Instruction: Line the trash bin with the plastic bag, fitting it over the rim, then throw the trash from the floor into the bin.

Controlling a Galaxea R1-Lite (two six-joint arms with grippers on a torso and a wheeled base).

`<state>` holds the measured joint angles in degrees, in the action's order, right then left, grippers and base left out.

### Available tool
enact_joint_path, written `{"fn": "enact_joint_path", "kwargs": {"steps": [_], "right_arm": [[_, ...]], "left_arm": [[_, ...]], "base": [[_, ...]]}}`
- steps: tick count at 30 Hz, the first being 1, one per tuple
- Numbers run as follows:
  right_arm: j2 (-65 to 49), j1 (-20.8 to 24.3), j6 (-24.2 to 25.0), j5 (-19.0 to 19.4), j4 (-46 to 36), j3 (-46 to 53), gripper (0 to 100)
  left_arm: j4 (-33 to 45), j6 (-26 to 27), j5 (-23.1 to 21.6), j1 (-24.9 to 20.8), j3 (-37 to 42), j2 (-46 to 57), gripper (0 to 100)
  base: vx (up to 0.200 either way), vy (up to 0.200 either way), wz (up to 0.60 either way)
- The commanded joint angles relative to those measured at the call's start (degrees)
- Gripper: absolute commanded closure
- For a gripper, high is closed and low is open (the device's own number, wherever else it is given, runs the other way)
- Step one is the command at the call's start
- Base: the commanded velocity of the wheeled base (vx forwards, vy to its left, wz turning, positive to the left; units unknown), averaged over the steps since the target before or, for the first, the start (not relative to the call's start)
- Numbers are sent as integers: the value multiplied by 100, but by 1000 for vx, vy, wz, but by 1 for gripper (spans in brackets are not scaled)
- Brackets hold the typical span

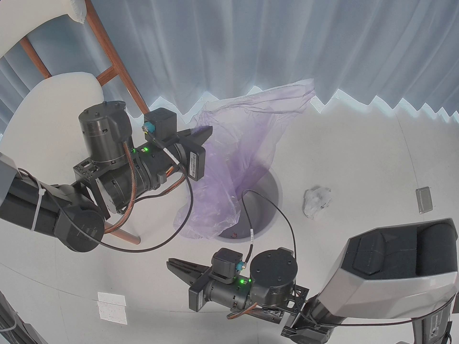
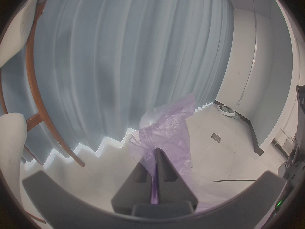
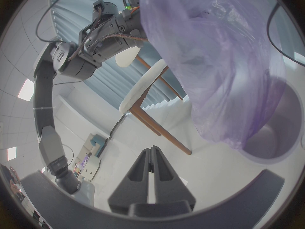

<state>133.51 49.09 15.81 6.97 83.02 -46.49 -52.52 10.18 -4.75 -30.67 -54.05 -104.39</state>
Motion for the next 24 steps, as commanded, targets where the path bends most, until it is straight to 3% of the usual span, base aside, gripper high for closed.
{"fn": "enact_joint_path", "kwargs": {"steps": [1,15,24], "right_arm": [[369,83,168,-135,-40,-615,100],[905,-66,423,-1031,-66,-1828,100],[843,-576,370,-1146,-49,-1837,100]], "left_arm": [[-4,2,1,0,-53,-20,100],[-4,2,-8,9,-79,-11,100],[-4,2,-8,9,-88,-11,100]], "base": [[0,0,0],[0,0,0],[0,0,0]]}}
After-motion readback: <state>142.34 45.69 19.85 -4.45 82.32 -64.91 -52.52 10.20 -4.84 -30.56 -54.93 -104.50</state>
